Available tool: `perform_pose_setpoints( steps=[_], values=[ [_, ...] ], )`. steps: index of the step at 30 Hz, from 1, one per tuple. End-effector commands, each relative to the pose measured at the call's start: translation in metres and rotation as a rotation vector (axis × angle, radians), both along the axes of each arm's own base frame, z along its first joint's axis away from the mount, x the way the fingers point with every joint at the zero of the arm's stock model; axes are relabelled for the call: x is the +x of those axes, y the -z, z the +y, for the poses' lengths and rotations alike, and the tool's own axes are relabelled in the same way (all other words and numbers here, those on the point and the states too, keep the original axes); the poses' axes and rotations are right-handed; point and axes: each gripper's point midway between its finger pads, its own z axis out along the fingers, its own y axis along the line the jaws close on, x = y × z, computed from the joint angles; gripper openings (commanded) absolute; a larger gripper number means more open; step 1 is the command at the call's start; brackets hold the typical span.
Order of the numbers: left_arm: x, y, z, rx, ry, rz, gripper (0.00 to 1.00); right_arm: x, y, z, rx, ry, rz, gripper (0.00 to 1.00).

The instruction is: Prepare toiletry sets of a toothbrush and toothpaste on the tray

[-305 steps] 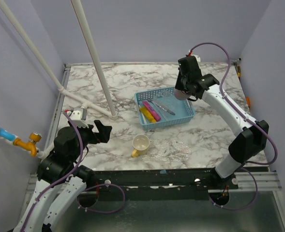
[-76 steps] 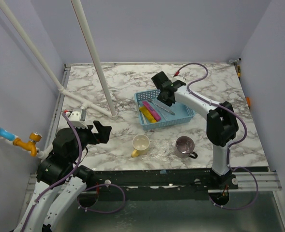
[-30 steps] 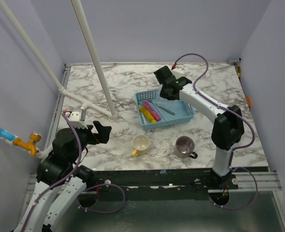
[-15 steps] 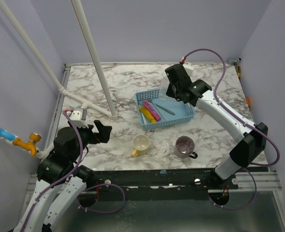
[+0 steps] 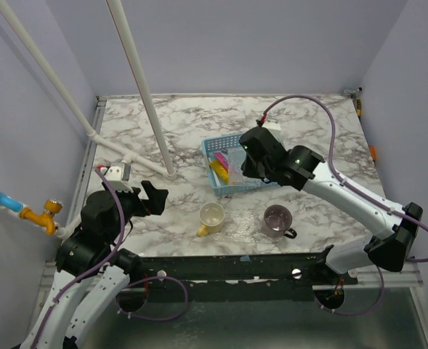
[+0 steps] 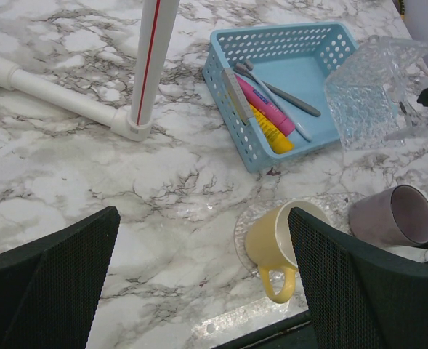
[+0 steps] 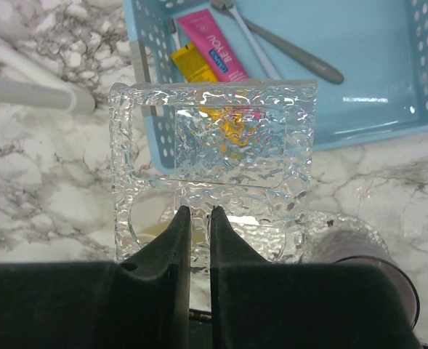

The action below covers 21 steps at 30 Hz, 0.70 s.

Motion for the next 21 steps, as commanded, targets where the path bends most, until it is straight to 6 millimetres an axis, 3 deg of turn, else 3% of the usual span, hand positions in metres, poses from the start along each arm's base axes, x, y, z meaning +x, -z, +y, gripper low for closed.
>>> perform_pose_setpoints(
  steps=[1,11,21],
  values=[
    [0.0,0.003,0.004,0.005,-0.022,0.008,0.99,-0.029,0.005,0.0,0.01,-0.014,0.032,0.0],
    [0.0,0.002,0.006,0.004,-0.029,0.006,0.99,-0.072,0.03,-0.009,0.03,-0.03,0.096,0.0],
    [0.0,0.002,0.007,0.004,-0.035,0.006,0.99,-0.104,0.064,-0.003,0.036,-0.039,0.152,0.0]
  ],
)
